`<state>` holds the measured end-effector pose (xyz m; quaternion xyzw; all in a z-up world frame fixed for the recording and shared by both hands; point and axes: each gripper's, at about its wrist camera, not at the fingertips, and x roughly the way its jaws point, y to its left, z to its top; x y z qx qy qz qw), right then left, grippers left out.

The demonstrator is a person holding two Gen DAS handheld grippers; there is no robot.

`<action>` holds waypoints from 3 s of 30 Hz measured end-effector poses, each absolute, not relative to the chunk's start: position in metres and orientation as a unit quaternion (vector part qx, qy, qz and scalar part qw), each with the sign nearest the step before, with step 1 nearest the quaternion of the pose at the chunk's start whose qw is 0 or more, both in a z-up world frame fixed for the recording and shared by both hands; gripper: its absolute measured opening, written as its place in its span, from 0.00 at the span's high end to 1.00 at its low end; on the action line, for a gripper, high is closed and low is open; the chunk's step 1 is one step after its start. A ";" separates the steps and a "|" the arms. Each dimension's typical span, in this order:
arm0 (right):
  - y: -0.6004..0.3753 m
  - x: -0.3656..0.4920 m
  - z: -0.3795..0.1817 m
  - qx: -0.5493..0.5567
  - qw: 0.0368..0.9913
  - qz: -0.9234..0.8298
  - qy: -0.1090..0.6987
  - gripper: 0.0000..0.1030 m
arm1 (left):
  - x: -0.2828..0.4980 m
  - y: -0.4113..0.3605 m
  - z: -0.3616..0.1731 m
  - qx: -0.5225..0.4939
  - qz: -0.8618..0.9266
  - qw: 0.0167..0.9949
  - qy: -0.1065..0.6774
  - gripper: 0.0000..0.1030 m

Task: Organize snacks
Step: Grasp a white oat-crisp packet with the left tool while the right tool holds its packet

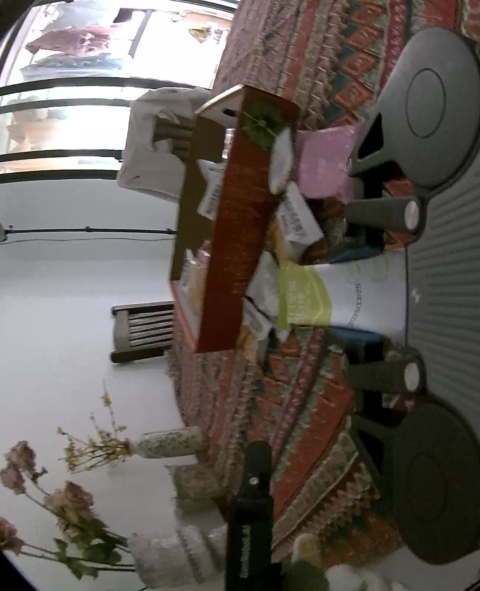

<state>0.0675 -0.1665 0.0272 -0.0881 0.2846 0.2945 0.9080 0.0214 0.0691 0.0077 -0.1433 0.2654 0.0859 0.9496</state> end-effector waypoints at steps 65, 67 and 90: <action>-0.240 0.155 0.029 0.046 0.969 0.168 0.177 0.66 | 0.198 0.049 -0.035 -0.050 0.090 0.933 0.344 0.22; -0.239 0.155 0.029 0.044 0.968 0.169 0.179 0.66 | 0.196 0.047 -0.035 -0.048 0.087 0.934 0.342 0.23; -0.239 0.148 0.033 0.039 0.973 0.172 0.152 0.66 | 0.153 0.029 -0.003 -0.014 0.095 0.955 0.282 0.37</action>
